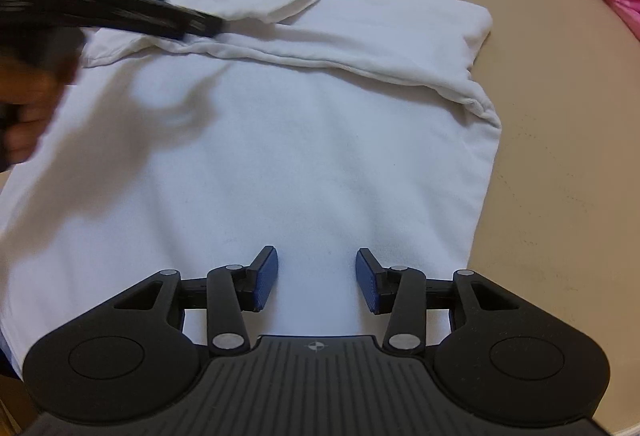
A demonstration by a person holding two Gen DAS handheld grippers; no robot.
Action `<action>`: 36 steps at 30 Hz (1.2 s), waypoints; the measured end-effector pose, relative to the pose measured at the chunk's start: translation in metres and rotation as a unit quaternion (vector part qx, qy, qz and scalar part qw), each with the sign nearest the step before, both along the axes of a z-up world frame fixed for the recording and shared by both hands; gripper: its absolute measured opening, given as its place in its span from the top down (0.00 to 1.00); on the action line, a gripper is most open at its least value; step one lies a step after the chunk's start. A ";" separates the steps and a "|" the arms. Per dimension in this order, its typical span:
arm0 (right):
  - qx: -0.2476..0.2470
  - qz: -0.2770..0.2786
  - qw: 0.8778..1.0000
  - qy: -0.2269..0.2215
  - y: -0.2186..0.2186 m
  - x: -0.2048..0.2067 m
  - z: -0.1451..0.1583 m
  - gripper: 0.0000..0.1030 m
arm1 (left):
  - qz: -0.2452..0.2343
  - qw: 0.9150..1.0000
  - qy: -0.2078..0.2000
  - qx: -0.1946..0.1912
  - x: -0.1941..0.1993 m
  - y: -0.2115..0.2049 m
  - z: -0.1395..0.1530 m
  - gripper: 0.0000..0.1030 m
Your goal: Fold small clothes
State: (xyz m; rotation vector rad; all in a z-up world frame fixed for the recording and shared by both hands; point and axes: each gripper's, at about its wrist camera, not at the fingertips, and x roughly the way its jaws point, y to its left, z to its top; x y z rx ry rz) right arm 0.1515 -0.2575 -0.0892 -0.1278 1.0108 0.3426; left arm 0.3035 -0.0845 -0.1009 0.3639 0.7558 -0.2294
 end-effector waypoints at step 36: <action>-0.003 0.142 0.964 -0.227 0.198 0.025 0.039 0.61 | 0.450 0.847 0.020 -0.281 -0.101 0.473 -0.008 0.70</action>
